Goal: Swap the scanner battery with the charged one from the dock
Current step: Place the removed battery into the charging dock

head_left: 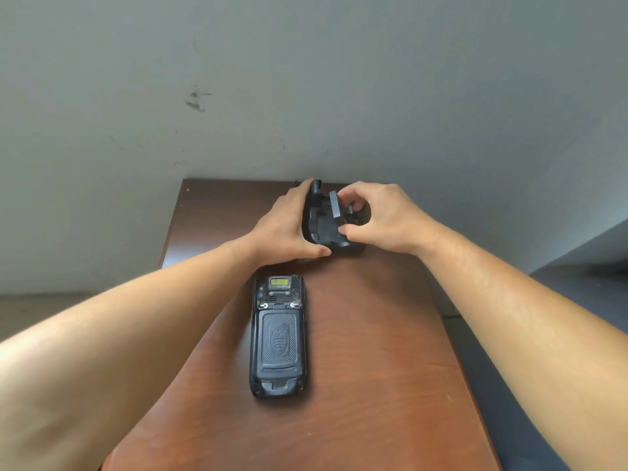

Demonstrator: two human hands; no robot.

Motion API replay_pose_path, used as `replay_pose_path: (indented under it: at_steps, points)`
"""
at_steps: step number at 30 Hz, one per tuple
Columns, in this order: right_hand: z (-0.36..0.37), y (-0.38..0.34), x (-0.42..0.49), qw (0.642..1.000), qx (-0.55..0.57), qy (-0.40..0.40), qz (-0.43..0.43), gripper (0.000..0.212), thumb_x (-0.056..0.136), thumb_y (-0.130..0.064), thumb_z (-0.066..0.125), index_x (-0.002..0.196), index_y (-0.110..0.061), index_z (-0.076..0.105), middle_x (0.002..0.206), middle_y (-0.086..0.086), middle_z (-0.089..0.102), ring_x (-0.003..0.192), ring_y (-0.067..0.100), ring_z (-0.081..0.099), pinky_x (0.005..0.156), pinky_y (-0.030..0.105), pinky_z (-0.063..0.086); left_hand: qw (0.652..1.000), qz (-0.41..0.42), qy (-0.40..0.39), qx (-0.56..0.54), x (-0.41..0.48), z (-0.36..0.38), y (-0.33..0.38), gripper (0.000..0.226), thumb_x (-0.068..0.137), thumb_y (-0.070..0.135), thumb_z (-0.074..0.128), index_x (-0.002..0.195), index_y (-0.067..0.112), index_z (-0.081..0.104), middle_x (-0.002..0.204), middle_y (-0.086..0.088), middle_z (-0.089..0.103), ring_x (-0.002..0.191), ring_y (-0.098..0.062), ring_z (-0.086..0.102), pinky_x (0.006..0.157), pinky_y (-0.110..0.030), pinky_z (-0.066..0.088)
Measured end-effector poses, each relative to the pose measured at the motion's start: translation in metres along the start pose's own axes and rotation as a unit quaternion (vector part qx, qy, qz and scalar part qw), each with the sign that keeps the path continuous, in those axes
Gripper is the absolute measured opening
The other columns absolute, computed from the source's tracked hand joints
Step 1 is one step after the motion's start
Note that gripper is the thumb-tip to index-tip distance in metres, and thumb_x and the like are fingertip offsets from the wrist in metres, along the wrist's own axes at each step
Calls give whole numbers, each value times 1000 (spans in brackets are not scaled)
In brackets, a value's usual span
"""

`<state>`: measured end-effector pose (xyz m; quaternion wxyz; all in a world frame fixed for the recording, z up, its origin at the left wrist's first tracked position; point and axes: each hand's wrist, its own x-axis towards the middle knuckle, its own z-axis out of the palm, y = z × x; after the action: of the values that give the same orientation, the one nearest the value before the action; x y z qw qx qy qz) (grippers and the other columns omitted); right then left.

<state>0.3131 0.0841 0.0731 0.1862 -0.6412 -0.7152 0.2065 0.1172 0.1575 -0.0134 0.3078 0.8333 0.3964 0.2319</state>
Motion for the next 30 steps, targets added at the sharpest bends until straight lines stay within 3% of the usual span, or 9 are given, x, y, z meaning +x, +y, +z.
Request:
replay_pose_path:
  at_steps: [7,12,18,30]
  points:
    - [-3,0,3,997,-70,-21,23,48,71,-37,73,118,-34,65,107,-18,69,83,5,58,83,36,55,1000,10,0,-13,2,-2,0,123,51,49,89,152,23,22,136,-5,49,123,-23,45,103,-34,40]
    - [-5,-1,5,986,-158,-44,5,47,72,-42,72,118,-33,61,112,-16,64,94,11,57,82,35,52,1000,8,-3,-28,2,-3,0,120,50,48,90,149,24,26,132,-4,51,121,-22,47,103,-36,42]
    - [-1,-1,10,981,-185,-58,-9,49,73,-42,73,118,-30,60,113,-13,63,102,15,60,76,30,44,1000,1,-8,-28,3,-4,-2,119,49,51,89,147,26,27,132,-3,52,121,-22,48,105,-42,44]
    - [15,-2,16,970,-229,-79,-14,58,84,-43,76,136,-24,56,129,-5,57,116,26,60,93,45,53,999,0,-8,-32,1,-5,-1,120,48,54,90,147,27,28,132,-1,53,122,-20,51,105,-42,45]
